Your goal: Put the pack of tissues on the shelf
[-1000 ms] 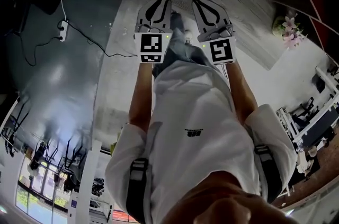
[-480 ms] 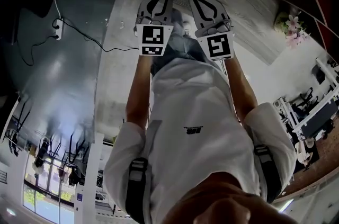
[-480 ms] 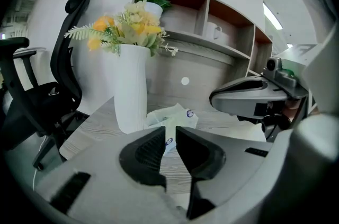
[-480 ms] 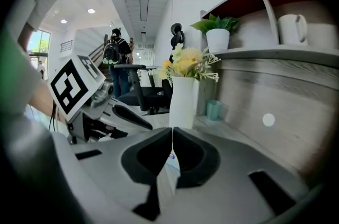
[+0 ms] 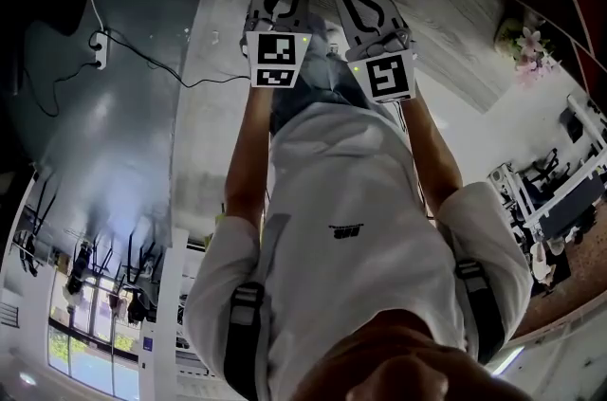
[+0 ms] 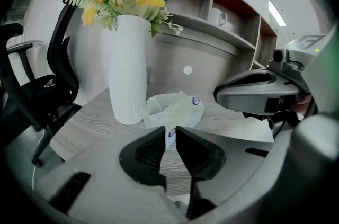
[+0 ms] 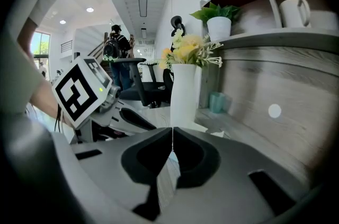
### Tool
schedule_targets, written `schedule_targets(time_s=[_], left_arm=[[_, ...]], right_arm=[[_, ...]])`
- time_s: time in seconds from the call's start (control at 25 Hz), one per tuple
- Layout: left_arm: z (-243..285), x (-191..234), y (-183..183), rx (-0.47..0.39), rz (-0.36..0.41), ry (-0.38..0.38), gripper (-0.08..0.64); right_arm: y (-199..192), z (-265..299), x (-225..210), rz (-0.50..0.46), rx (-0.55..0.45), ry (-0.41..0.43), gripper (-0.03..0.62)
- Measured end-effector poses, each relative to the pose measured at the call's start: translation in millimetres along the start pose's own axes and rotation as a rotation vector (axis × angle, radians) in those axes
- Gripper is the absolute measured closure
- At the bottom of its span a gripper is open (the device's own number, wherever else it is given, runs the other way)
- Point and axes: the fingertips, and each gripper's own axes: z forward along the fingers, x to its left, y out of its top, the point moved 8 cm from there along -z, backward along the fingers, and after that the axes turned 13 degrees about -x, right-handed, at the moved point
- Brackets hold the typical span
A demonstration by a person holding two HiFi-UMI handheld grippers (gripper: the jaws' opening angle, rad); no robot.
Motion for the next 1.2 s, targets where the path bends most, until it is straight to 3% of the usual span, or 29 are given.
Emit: schedule_targets(time_s=[1.2], left_arm=[[51.1, 13.8, -41.6, 0.094, -0.05, 0.004, 0.437]], right_arm=[[-13.8, 14.7, -11.6, 0.035, 0.034, -0.013, 0.566]])
